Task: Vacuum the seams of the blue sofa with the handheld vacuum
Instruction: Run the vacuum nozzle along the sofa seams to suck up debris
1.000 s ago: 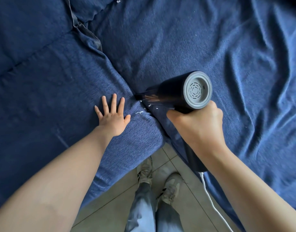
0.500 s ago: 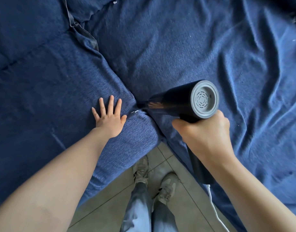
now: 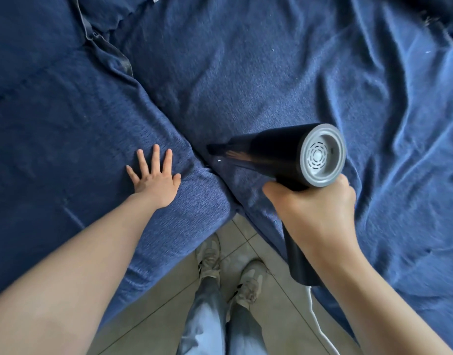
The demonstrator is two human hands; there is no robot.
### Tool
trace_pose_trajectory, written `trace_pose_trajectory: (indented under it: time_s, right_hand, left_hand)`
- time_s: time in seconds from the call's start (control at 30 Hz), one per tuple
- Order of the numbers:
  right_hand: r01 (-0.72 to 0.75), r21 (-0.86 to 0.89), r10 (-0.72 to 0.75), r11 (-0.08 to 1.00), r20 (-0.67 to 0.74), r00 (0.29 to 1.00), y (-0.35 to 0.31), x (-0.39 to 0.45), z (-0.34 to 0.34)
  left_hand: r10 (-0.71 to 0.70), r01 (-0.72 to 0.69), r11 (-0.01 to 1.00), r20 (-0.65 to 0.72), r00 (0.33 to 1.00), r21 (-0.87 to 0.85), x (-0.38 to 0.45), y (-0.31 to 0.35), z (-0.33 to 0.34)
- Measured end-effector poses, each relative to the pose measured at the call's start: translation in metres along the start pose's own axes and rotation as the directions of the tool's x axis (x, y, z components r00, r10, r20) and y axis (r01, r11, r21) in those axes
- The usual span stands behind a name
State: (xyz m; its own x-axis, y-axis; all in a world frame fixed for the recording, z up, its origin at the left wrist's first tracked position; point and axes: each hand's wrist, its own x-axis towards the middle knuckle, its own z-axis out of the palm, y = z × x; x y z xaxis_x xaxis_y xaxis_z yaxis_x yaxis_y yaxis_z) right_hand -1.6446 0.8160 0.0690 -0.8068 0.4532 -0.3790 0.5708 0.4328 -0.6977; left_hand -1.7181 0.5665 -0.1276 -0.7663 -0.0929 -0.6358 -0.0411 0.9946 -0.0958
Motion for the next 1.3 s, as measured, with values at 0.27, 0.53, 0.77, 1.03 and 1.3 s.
trace_pose_trajectory:
  time_s: [0.27, 0.53, 0.77, 1.03, 1.3]
  right_hand:
    - [-0.008, -0.003, 0.008, 1.0, 0.013, 1.0, 0.002, 0.007, -0.009]
    - [0.0, -0.119, 0.007, 0.993, 0.062, 0.998, 0.015, 0.004, 0.005]
    - [0.077, -0.127, -0.069, 0.989, 0.066, 0.995, 0.014, 0.004, -0.001]
    - [0.02, -0.033, -0.018, 0.999, 0.058, 0.998, 0.018, 0.012, -0.031]
    - [0.014, -0.016, -0.014, 1.0, 0.056, 0.998, 0.005, 0.024, -0.01]
  left_hand:
    - [-0.01, 0.01, 1.0, 0.003, 1.0, -0.018, -0.004, 0.006, -0.001]
    - [0.069, -0.069, 0.998, 0.042, 0.997, -0.005, -0.013, 0.016, 0.001]
    - [0.065, -0.066, 0.998, 0.055, 0.996, 0.011, -0.019, 0.022, 0.006]
    - [0.052, -0.052, 0.998, 0.012, 0.999, 0.041, -0.021, 0.029, 0.014]
    - [0.059, -0.059, 0.998, -0.05, 0.997, -0.014, -0.012, 0.028, 0.011]
